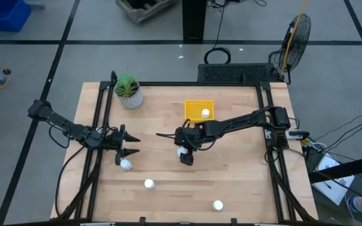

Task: Pick and place pill bottles into a basket
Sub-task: Put the white pill bottle into the yellow bin

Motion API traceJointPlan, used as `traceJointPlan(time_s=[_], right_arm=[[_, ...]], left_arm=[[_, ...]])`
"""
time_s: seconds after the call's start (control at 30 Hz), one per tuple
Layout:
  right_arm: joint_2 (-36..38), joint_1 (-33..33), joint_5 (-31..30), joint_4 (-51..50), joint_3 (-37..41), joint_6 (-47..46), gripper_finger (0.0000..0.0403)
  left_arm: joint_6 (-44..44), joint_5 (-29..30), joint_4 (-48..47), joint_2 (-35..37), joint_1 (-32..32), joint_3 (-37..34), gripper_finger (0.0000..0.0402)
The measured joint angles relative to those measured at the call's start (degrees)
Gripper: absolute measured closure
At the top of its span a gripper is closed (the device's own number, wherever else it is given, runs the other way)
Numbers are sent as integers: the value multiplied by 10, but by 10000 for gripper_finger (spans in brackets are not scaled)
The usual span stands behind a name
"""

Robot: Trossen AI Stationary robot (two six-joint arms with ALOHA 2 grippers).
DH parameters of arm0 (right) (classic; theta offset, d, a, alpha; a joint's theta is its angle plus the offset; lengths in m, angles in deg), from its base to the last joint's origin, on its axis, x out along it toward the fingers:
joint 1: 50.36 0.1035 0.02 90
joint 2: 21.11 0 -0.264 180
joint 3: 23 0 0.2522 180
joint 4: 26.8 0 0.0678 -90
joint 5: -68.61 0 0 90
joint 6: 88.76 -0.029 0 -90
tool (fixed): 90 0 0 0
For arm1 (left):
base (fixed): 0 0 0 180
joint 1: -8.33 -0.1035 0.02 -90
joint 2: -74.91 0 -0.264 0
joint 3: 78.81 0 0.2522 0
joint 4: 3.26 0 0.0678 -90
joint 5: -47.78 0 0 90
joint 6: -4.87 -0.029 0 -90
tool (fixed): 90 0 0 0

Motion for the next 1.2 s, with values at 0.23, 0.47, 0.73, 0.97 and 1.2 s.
traceJointPlan(time_s=[0.23,0.47,0.73,0.97,1.2], right_arm=[[1,-3,-2,15,-1,0,111],[1,-7,0,19,-1,2,148],[-16,-9,27,30,0,-26,215],[-20,-7,18,36,-2,-26,253],[-18,-7,9,26,-2,-27,251]], left_arm=[[-1,0,-1,0,0,0,160],[-1,0,-5,0,0,0,160],[-3,9,-13,0,0,0,160],[-3,13,-24,0,0,0,160],[-5,10,-39,0,0,0,160]])
